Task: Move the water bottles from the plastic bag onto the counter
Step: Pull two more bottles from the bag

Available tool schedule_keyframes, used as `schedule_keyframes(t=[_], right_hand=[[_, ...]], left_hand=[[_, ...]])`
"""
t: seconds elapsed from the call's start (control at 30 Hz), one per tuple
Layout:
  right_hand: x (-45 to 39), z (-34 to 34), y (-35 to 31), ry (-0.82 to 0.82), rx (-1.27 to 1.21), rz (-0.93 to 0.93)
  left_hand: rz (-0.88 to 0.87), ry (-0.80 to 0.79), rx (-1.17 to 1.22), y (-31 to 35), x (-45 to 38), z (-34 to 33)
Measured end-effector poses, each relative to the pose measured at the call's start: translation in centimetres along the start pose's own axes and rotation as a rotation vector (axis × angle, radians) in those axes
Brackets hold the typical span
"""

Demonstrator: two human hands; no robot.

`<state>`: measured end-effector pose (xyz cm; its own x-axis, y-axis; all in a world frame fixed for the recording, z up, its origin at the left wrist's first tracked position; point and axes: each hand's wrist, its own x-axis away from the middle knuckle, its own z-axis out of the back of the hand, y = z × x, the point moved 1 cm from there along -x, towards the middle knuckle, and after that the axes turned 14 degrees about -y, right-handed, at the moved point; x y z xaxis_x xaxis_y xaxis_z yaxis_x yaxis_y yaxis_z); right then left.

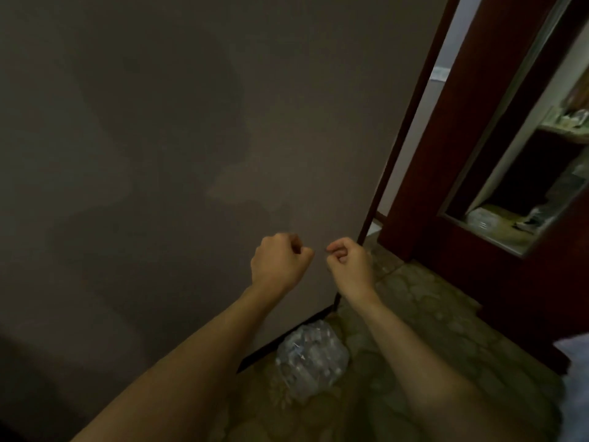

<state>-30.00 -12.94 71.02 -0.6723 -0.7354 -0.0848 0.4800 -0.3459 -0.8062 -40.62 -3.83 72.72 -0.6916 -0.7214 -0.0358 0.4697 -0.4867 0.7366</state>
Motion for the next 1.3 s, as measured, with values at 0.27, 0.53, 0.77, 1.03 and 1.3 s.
schedule_keyframes(t=[0.27, 0.53, 0.77, 1.03, 1.3], right_hand=[[-9.4, -0.5, 9.5, -0.162, -0.007, -0.177], [-14.5, -0.4, 17.5, -0.246, -0.029, -0.316], [-18.9, -0.5, 25.5, -0.370, -0.078, -0.428], [-24.8, 0.4, 35.4, -0.660, -0.062, -0.539], [-27.6, -2.3, 44.4, -0.798, -0.053, -0.651]], left_hand=[[0.110, -0.202, 0.066, -3.3, -10.9, -9.4], [0.216, -0.327, 0.075, -5.1, -16.6, -15.9], [0.364, -0.410, 0.043, -7.1, -20.9, -22.6], [0.603, -0.516, 0.097, -8.2, -25.9, -31.3], [0.740, -0.598, 0.202, -12.1, -27.2, -39.1]])
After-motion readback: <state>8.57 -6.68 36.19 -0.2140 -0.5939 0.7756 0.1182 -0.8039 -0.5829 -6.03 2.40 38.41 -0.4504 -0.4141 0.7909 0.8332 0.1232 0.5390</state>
